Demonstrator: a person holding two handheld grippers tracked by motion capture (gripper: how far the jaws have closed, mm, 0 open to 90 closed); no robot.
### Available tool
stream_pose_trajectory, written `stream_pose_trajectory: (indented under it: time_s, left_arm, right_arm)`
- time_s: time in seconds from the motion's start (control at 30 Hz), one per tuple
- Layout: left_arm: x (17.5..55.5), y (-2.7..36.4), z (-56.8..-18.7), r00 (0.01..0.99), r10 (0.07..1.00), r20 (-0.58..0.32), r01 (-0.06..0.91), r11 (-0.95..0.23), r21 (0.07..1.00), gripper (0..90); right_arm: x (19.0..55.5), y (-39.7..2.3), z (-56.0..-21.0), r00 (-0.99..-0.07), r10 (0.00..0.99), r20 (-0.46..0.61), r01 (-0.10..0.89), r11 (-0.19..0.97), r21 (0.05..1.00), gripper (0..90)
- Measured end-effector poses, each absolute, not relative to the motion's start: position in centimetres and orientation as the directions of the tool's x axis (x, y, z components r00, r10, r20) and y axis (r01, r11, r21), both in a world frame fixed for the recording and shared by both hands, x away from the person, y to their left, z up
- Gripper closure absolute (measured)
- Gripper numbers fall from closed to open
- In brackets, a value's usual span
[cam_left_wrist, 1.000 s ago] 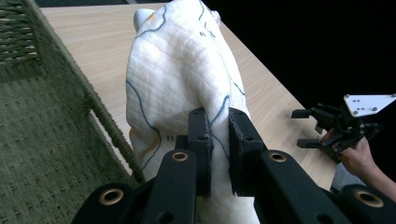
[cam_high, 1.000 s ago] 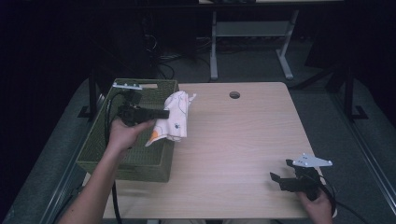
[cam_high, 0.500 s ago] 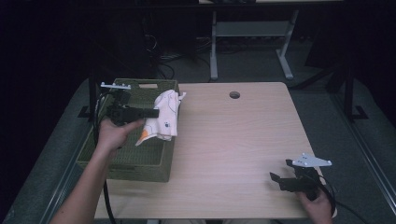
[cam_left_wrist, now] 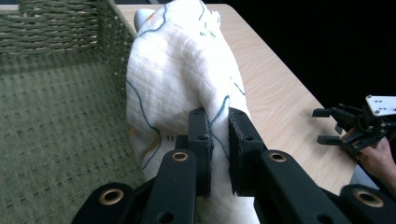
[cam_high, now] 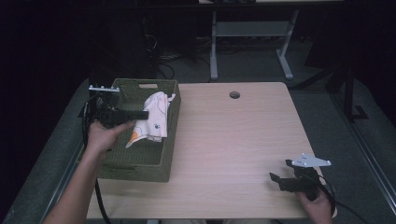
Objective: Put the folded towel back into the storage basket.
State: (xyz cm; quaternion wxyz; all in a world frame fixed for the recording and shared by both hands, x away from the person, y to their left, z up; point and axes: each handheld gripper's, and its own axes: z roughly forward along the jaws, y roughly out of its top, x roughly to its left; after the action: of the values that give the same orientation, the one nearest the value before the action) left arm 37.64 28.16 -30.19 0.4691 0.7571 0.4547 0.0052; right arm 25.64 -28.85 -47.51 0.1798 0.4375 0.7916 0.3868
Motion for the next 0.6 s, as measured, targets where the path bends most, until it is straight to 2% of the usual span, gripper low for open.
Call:
stream_pose_trajectory:
  time_s: [0.6]
  left_arm:
    - [38.6, 30.9, -32.5, 0.561, 0.725, -0.399, 0.719, -0.188, 0.669, 81.6]
  right_arm:
    - [25.7, -28.9, -47.5, -0.543, 0.838, 0.055, 0.559, 0.312, 0.768, 14.1]
